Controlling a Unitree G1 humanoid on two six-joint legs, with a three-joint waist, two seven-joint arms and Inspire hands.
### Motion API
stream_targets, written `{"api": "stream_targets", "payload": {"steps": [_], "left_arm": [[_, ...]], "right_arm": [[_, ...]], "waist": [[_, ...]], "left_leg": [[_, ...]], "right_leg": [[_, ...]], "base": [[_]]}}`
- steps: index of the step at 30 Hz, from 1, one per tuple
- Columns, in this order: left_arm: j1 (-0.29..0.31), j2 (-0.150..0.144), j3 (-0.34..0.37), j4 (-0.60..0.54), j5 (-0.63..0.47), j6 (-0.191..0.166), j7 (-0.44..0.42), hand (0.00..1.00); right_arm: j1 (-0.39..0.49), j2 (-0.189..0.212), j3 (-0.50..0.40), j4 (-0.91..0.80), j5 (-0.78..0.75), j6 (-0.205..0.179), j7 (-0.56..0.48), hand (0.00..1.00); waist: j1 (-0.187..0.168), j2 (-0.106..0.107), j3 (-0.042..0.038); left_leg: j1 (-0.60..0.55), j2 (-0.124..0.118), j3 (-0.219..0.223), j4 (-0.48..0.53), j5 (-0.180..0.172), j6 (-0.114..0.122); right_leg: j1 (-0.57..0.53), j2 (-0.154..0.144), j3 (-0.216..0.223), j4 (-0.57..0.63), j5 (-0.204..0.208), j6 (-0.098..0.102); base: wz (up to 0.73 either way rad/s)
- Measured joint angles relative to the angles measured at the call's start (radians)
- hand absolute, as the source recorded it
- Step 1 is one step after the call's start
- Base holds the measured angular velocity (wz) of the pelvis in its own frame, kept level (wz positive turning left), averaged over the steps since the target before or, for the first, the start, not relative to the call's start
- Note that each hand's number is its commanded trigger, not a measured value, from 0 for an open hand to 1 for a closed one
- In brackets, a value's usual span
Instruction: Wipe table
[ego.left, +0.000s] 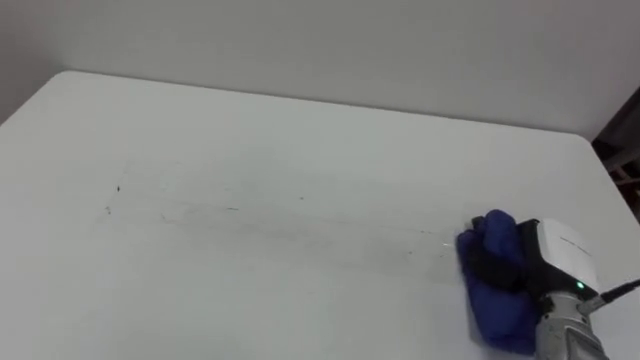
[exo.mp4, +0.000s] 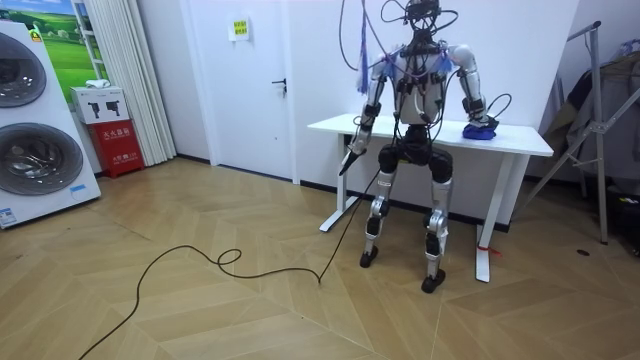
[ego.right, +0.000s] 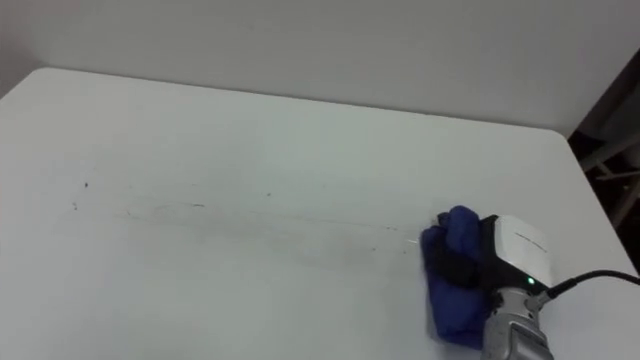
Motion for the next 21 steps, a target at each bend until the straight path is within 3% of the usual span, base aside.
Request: {"api": "stream_targets", "payload": {"steps": [2, 4, 5, 12, 15, 21], "left_arm": [[-0.007, -0.004, -0.009, -0.001, 0.0, -0.014, 0.01, 0.0], [-0.012, -0.005, -0.02, -0.001, 0.0, -0.017, 0.016, 0.0], [-0.014, -0.008, -0.02, -0.001, 0.0, -0.017, 0.017, 0.0], [-0.005, -0.02, -0.02, -0.001, 0.0, -0.017, 0.027, 0.0], [-0.003, -0.02, -0.02, -0.001, 0.0, -0.017, 0.039, 0.0], [0.004, -0.021, -0.021, -0.014, -0.042, -0.014, 0.037, 0.0]], "right_arm": [[-0.001, 0.001, 0.0, 0.0, 0.0, 0.0, 0.0, 1.0], [-0.001, 0.001, 0.0, 0.0, 0.001, 0.001, 0.0, 0.22], [-0.001, 0.001, 0.0, 0.001, 0.001, 0.002, 0.0, 0.0], [0.0, -0.007, -0.001, 0.001, 0.001, 0.011, 0.0, 0.0], [-0.004, -0.006, -0.001, -0.001, 0.0, 0.01, 0.0, 0.0], [0.031, -0.006, -0.003, -0.085, 0.011, 0.01, 0.024, 0.0]], "waist": [[-0.003, 0.003, 0.0001], [-0.004, 0.004, -0.0002], [-0.004, 0.004, 0.0001], [0.002, 0.015, 0.0018], [-0.009, 0.019, 0.0016], [-0.017, 0.021, 0.0011]], "left_leg": [[0.0, 0.0, 0.0, 0.0, 0.0, 0.0], [0.0, 0.001, -0.002, 0.0, 0.0, 0.0], [0.0, 0.001, -0.005, 0.0, 0.0, 0.0], [0.003, 0.002, -0.019, 0.0, 0.0, -0.001], [-0.001, -0.002, -0.039, -0.001, -0.005, 0.007], [-0.001, -0.003, -0.036, -0.002, -0.008, 0.008]], "right_leg": [[0.001, 0.0, 0.0, 0.0, 0.0, 0.0], [0.002, 0.001, -0.002, 0.002, 0.001, -0.001], [0.003, 0.001, -0.005, 0.002, 0.001, -0.002], [0.014, 0.006, -0.009, 0.002, 0.003, -0.005], [0.012, 0.008, -0.011, 0.003, 0.004, -0.006], [0.008, 0.007, -0.009, 0.001, 0.004, -0.006]], "base": [[0.0], [0.02], [0.05], [0.01], [0.0], [-0.02]]}}
